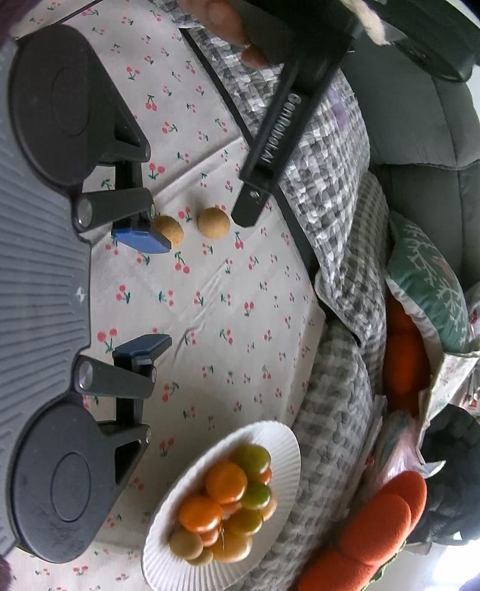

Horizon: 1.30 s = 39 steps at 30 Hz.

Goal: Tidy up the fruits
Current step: 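Withdraw both open grippers toward the last brown fruits on the cloth, then grasp a brown round fruit with the left gripper while the right grasps another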

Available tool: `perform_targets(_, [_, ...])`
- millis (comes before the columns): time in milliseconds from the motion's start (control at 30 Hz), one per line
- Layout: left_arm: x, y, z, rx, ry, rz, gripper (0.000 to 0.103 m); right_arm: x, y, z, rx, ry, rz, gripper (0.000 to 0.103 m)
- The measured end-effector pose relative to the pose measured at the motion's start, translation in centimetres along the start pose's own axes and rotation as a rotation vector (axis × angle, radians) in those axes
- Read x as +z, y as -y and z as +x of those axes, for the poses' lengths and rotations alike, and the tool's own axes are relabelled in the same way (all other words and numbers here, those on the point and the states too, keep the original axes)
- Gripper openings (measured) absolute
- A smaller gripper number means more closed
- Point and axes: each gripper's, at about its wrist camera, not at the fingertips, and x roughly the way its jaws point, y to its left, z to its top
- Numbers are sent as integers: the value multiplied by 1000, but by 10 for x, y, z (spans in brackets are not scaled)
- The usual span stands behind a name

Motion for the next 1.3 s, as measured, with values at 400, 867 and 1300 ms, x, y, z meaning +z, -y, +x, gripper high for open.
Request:
perform_targets(400, [-5, -9, 25, -69, -93, -118, 61, 0, -10, 8, 31, -8, -3, 42])
perform_targets(867, [-8, -1, 38, -89, -73, -77, 16, 4, -25, 21, 75, -40, -31, 36])
perform_targets(1300, [-8, 0, 33, -66, -89, -56, 16, 2, -26, 22, 67, -49, -64, 23])
